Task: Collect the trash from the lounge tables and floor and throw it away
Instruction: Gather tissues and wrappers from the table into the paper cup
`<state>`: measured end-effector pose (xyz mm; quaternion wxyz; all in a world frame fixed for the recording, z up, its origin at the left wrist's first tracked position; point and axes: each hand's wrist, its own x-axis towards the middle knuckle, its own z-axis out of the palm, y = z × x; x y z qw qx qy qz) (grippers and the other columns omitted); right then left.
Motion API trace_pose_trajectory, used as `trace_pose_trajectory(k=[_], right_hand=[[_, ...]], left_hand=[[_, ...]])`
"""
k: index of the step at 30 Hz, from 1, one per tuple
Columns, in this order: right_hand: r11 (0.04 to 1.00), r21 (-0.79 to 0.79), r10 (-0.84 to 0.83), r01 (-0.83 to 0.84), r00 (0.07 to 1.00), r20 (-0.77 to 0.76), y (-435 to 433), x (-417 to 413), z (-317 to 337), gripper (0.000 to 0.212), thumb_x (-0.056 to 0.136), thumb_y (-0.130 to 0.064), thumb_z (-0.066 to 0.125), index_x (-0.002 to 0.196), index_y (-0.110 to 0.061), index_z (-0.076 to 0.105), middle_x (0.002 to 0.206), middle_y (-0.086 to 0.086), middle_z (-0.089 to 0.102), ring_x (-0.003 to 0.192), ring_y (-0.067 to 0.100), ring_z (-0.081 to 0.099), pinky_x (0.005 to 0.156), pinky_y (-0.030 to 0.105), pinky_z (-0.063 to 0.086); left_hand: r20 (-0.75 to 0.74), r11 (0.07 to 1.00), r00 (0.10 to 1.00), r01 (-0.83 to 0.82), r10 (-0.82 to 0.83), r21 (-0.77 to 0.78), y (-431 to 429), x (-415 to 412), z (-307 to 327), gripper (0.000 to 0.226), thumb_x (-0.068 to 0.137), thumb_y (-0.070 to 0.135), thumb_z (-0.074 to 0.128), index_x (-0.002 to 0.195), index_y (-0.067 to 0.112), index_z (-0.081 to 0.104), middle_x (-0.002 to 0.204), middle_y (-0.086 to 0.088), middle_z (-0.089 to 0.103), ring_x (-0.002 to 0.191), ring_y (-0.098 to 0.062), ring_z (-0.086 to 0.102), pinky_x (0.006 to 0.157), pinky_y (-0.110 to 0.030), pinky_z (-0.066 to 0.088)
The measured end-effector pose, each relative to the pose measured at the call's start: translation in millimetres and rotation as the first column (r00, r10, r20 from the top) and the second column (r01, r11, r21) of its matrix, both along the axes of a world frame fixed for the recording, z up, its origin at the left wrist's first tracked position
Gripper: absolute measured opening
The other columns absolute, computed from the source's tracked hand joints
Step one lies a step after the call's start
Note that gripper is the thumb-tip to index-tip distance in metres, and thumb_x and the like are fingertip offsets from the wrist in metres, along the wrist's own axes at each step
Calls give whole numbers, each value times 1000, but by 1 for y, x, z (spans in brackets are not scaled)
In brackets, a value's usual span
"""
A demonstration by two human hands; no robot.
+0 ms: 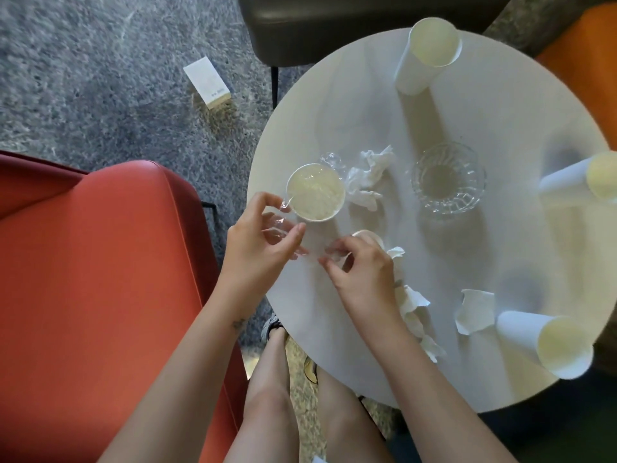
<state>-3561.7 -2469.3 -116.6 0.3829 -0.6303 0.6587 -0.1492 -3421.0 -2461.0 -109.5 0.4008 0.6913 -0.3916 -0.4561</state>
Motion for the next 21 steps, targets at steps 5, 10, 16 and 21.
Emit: trace_pose_trajectory(k=[5,10,16,21], right_hand=[[900,-436,13,-33,999,-49,-6,-13,26,18,73,1,73,89,-4,68,104,16,51,91,16,49,87,17,38],[807,-586,157,-77,984,86,-22,0,34,33,77,9,64,109,3,59,115,21,46,108,14,47,99,17,39],[871,-392,301,-297,952,-53,-42,15,18,45,85,-12,53,128,-4,46,132,10,51,130,21,40,106,26,22],[849,-203,395,-488,841,-369,-45,6,10,59,86,-43,15,133,-27,46,140,-8,46,141,19,16,107,38,2]], left_hand=[[145,997,990,10,2,-82,-2,2,8,34,75,15,74,94,27,49,73,6,61,58,-5,59,56,-15,48],[292,990,956,50,-10,-129,-9,1,11,32,73,18,75,97,21,54,76,7,56,60,-6,53,56,-14,43],[305,985,951,1,53,-172,-15,0,13,17,77,12,72,86,19,59,65,7,57,57,-5,54,56,-11,40],[-32,973,983,-181,178,-140,-23,4,18,13,80,7,70,87,13,60,70,-1,62,57,-14,63,51,-15,46]])
